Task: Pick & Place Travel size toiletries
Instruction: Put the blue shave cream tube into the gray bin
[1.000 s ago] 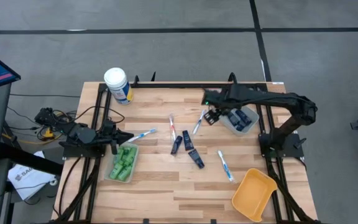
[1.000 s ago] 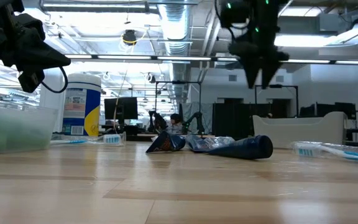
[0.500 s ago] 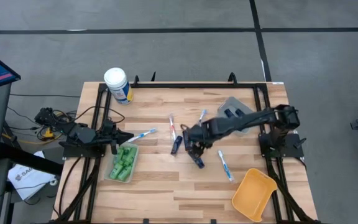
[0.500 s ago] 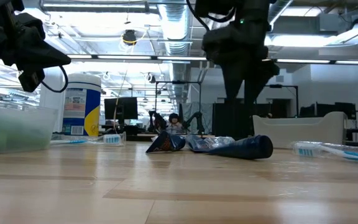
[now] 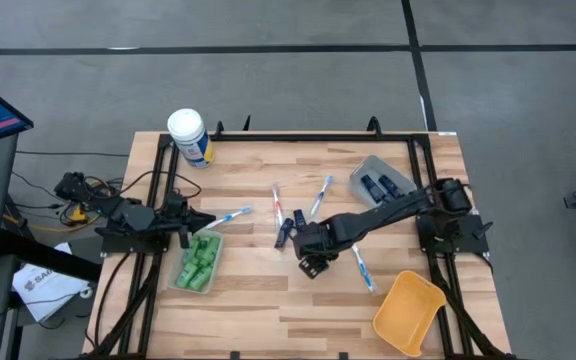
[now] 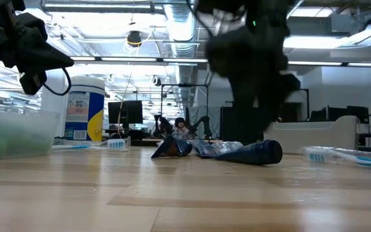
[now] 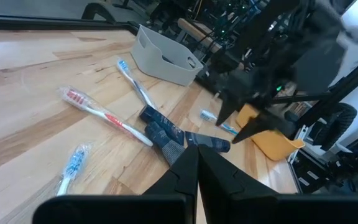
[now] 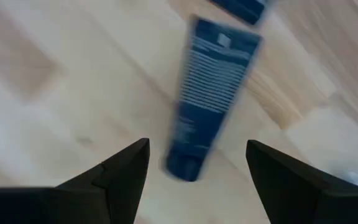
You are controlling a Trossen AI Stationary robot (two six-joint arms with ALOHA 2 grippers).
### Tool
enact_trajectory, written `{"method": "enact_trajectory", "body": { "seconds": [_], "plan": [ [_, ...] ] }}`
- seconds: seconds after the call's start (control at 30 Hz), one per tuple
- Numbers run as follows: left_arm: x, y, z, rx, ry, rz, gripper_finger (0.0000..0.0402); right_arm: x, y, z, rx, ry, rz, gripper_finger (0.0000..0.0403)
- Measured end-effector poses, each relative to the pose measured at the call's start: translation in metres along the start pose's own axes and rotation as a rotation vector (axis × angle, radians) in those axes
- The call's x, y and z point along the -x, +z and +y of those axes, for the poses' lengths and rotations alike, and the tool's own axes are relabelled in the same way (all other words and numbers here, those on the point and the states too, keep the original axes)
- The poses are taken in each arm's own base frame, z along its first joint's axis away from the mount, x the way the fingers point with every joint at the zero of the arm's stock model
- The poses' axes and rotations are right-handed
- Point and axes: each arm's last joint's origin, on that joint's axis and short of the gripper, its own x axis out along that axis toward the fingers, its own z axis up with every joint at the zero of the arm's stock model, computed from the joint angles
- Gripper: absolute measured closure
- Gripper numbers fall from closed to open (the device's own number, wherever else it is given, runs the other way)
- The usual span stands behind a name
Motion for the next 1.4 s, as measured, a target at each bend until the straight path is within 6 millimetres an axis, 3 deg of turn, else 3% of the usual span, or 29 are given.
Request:
{"method": "enact_trajectory", "body": {
  "seconds": [0.23,0.43,0.83,1.0,1.13,1.4],
  "plan": [
    [-0.001,-0.001,0.0,-0.007,0.005,0.007,0.04,-0.043,-0.002,0.004,0.031,-0.051,0.094,0.0143],
    [-0.003,-0.002,-0.001,-0.014,0.012,0.014,0.04,-0.057,-0.003,0.005,0.047,-0.064,0.144,0.0148],
    [-0.004,-0.002,-0.002,-0.018,0.016,0.018,0.04,-0.058,0.001,-0.002,0.041,-0.071,0.196,0.0292],
    [-0.004,-0.002,-0.002,-0.017,0.015,0.016,0.04,-0.037,0.005,-0.001,0.077,-0.01,0.156,0.0297],
    [-0.004,-0.002,-0.002,-0.014,0.013,0.013,0.04,0.014,0.016,-0.013,0.054,0.036,0.034,0.0302],
    [-0.004,-0.001,-0.002,-0.01,0.01,0.009,0.04,0.087,0.046,-0.085,-0.059,-0.086,-0.125,0.0305]
  ]
}}
